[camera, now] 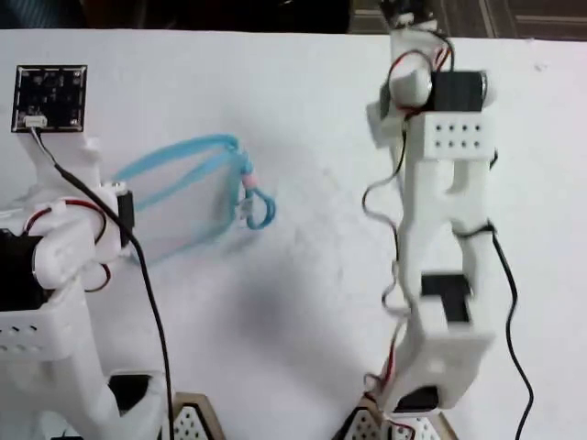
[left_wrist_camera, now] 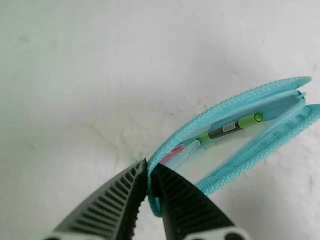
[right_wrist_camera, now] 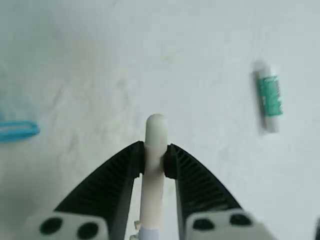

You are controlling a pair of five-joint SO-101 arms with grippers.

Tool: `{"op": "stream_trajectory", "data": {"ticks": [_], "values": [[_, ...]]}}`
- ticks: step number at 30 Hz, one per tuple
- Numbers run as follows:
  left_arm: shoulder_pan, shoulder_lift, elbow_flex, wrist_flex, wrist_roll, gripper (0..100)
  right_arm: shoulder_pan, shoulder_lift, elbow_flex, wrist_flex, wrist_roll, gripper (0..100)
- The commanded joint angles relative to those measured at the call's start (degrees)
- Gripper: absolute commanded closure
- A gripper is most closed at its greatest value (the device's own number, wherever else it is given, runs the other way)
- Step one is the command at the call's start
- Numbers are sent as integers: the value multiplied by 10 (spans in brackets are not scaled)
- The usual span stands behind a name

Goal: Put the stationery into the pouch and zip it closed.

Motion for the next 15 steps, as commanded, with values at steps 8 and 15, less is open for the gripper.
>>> {"op": "stream_trajectory", "data": {"ticks": [8, 15], "values": [[-3, -1, -10, -1, -4, 977, -73, -334, 495, -187, -7, 982], [-3, -1, -10, 0, -4, 977, -121, -456, 653, -433, -151, 982]]}}
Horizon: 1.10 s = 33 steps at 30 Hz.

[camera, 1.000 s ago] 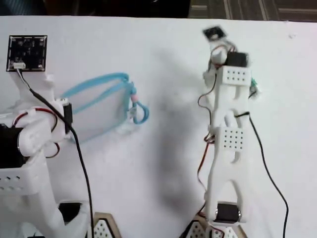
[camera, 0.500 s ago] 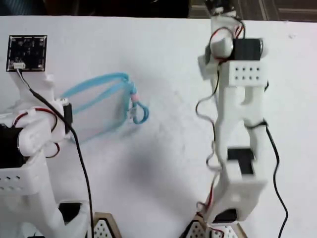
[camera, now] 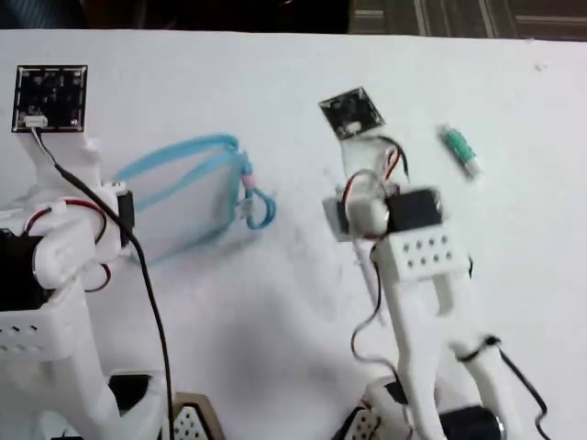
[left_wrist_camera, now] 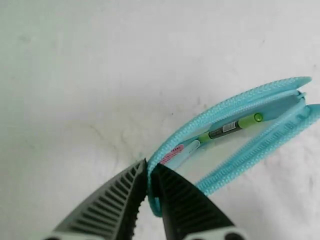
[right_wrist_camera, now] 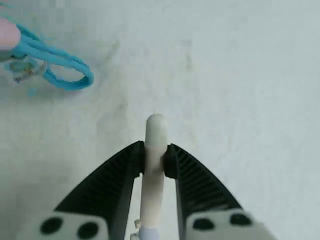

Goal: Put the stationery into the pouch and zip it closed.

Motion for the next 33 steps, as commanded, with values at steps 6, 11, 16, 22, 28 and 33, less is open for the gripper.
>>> {"op": "stream_trajectory", "data": {"ticks": [6, 11, 16, 22, 28, 33], "values": [[-3, -2, -10, 0, -4, 977, -45, -129, 24, -262, -149, 982], [-3, -2, -10, 0, -4, 977, -92, -192, -27, -371, -196, 982], [-3, -3, -10, 1, -4, 977, -181, -196, -138, -406, -265, 982], [-3, -3, -10, 1, -3, 977, -211, -113, -207, -409, -268, 982], [-3, -3, -10, 1, -3, 977, -210, -19, -208, -492, -264, 982], [-3, -4, -10, 1, -3, 977, -210, 50, -208, -501, -264, 982]]}}
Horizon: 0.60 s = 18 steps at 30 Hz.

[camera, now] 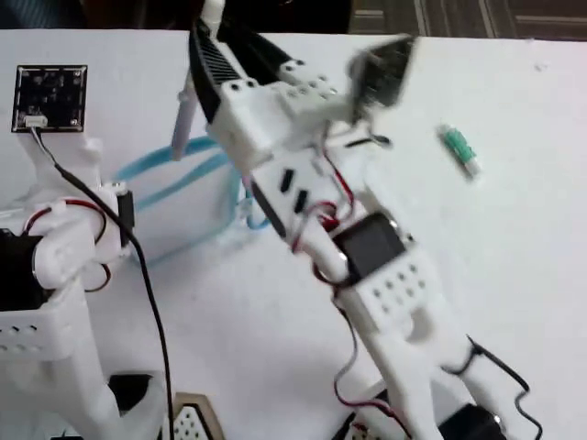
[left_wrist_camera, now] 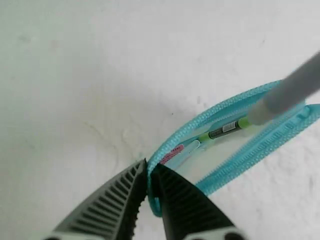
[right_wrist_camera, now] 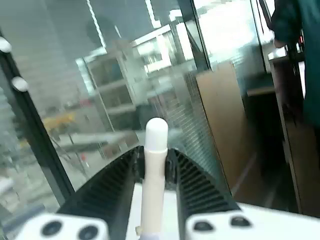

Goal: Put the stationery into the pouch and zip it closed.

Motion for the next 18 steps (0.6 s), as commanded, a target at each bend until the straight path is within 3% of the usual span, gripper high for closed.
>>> {"op": "stream_trajectory", "data": {"ticks": [1, 9, 11, 15, 18], "values": [[-3, -4, -10, 1, -3, 977, -1, 29, -18, -8, -1, 982], [-4, -4, -10, 1, -4, 977, -17, 14, 52, 33, 16, 955], [-4, -2, -10, 0, -4, 977, -36, 1, 56, 75, 54, 879], [-4, -1, -10, -1, -4, 977, -58, -25, 53, 128, 60, 637], [-4, -1, -10, -1, -4, 977, -58, -45, 45, 132, 62, 598]]}}
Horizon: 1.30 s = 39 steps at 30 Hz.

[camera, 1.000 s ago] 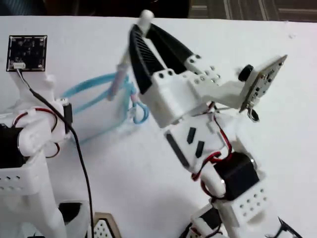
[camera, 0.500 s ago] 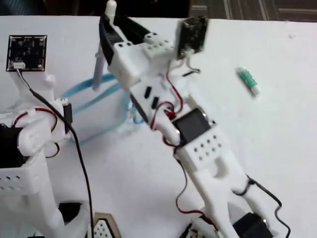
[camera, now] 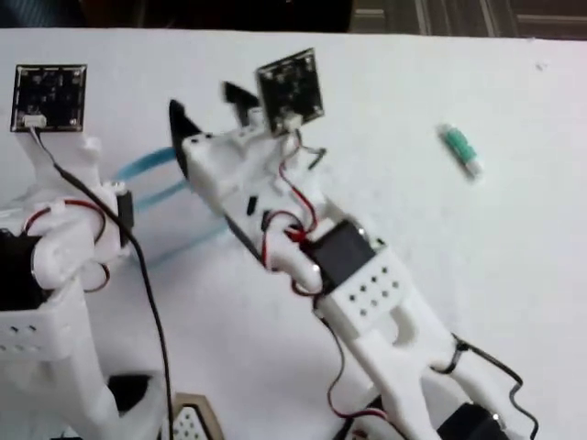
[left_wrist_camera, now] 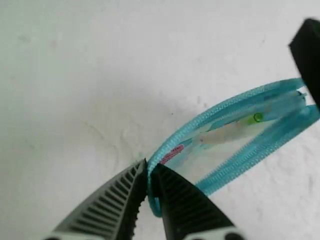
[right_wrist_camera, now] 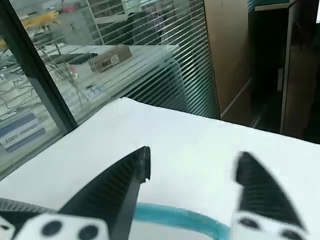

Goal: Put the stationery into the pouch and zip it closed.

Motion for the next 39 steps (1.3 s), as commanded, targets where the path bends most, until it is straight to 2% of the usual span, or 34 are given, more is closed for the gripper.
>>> {"op": "stream_trajectory", "data": {"ticks": [1, 6, 10, 16, 21, 25, 32, 39], "values": [[-4, -1, -10, -1, -4, 977, 2, -37, -19, 5, 5, 611], [-4, -1, -10, -2, -4, 977, 53, -40, -54, 2, 5, 698], [-4, -1, -10, -1, -4, 977, 173, -25, -64, 9, 27, 727], [-4, -1, -10, -2, -4, 977, 387, 120, -109, 122, 200, 727], [-4, -1, -10, -2, -3, 977, 501, 298, -242, 234, 360, 727], [-4, 0, -10, -2, -3, 977, 544, 454, -407, 328, 455, 727], [-4, 0, -10, -2, -3, 977, 570, 762, -738, 444, 534, 727], [-4, 0, -10, -3, -2, 977, 566, 1020, -968, 468, 544, 728]]}}
